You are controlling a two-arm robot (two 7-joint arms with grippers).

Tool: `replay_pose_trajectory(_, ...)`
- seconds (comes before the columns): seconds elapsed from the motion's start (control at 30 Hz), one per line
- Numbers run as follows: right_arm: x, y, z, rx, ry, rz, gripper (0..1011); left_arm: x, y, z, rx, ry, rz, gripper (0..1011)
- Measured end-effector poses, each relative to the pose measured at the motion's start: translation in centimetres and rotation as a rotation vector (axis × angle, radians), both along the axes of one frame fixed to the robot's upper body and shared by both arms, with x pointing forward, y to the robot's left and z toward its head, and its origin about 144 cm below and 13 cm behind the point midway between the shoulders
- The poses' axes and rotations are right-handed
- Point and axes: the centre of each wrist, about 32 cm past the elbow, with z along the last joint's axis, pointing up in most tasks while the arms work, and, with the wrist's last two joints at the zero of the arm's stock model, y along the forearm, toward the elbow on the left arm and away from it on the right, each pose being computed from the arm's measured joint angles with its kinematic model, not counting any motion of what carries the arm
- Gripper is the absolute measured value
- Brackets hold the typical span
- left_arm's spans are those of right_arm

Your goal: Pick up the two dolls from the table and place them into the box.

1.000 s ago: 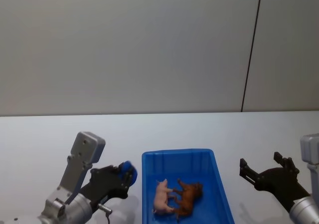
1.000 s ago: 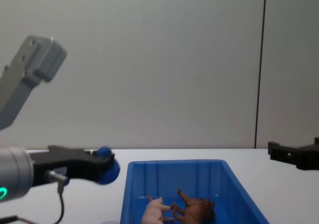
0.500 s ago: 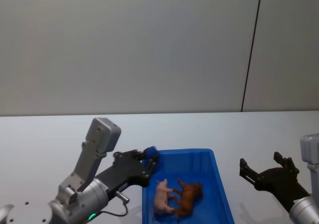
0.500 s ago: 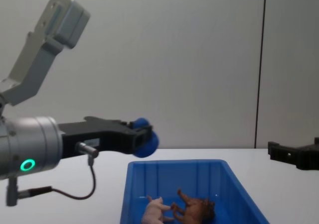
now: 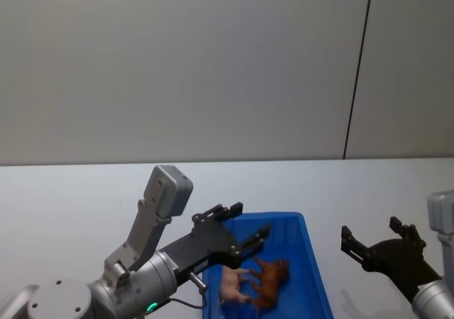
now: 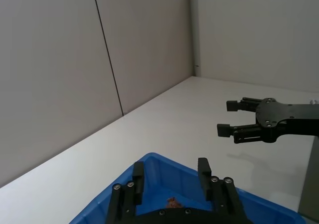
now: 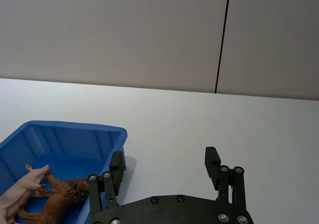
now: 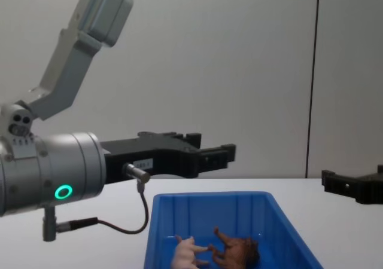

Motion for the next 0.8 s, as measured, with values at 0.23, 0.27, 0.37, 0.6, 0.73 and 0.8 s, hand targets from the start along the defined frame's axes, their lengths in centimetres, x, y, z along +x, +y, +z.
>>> replay_pose_trajectory(0.23,0.00,0.00,0.00,0.000,0.000,0.000,1001,0.16,-0.36,0.02,-0.010,-0.004,-0.029,851)
replay_pose_trajectory(0.27,0.00,0.00,0.00,0.000,0.000,0.000,1001,0.17,-0.39,0.02,-0.011,-0.005,-0.031,892)
replay_pose_trajectory(0.37,0.00,0.00,0.00,0.000,0.000,0.000,1001,0.21,-0.49,0.02,-0.015,-0.006,-0.039,949)
replay_pose_trajectory(0.6,0.00,0.00,0.00,0.000,0.000,0.000,1001,0.28,-0.64,0.01,-0.019,-0.007,-0.051,1002)
replay_pose_trajectory(0.73,0.00,0.00,0.00,0.000,0.000,0.000,1001,0.30,-0.70,0.02,-0.021,-0.008,-0.056,1002)
replay_pose_trajectory(0.8,0.00,0.00,0.00,0.000,0.000,0.000,1001,0.31,-0.71,0.02,-0.022,-0.008,-0.057,1002)
